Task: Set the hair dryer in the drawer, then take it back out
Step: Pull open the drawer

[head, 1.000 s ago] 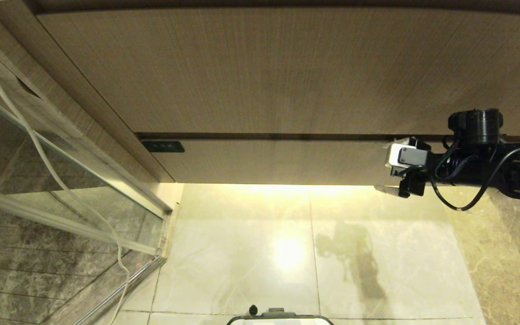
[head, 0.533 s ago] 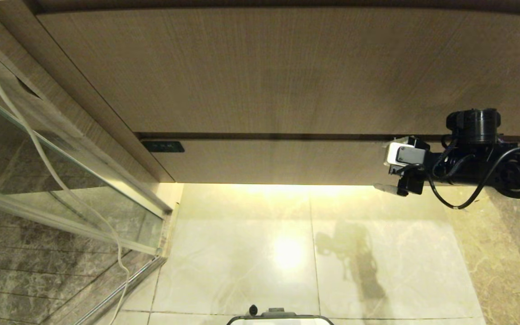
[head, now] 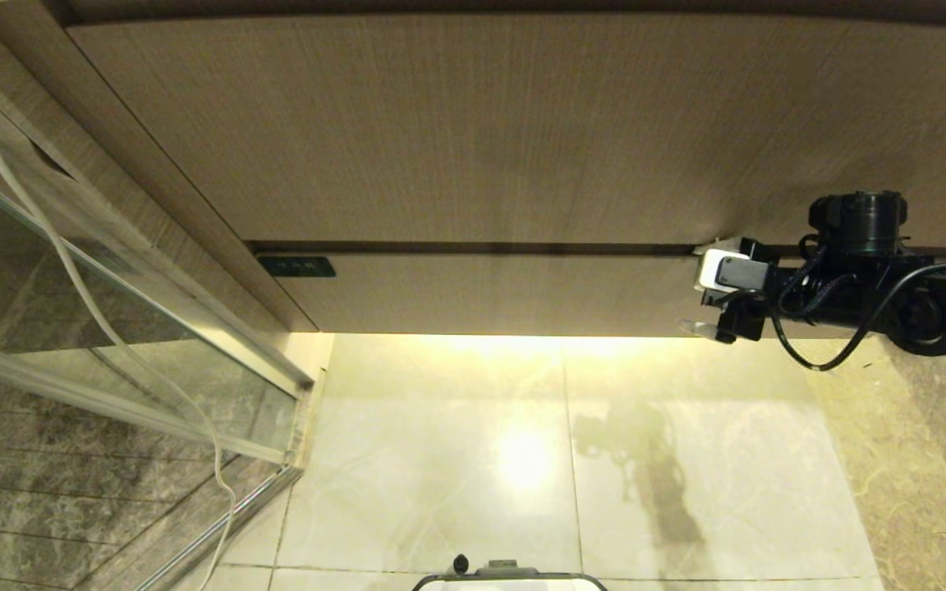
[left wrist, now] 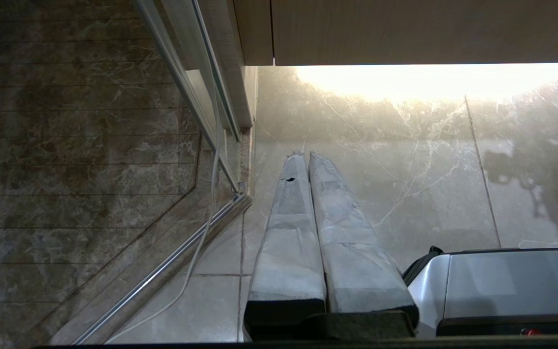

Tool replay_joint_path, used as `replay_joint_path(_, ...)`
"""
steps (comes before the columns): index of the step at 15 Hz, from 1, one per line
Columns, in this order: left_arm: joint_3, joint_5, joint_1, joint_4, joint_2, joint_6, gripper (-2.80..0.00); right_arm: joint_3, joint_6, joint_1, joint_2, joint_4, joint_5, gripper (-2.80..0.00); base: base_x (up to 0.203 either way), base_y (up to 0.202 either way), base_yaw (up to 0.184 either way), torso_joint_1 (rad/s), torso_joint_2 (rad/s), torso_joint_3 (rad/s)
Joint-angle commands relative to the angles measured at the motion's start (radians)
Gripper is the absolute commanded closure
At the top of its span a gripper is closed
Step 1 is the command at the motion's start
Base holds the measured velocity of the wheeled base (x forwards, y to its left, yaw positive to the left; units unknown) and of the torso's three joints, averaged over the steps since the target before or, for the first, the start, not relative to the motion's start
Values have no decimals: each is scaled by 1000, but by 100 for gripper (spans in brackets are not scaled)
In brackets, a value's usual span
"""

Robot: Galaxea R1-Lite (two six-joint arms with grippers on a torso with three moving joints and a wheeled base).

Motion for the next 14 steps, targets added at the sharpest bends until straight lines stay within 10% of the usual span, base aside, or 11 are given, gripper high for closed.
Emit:
replay_joint_path(1, 1, 0, 0, 0, 0, 0, 0, -19, -7, 1, 25, -4, 2, -280, 0, 0, 0, 0, 0, 0)
replay_joint_path(14, 2, 0, 0, 0, 0, 0, 0, -89, 52, -10, 80, 143, -59, -280, 0, 0, 0, 0, 0, 0)
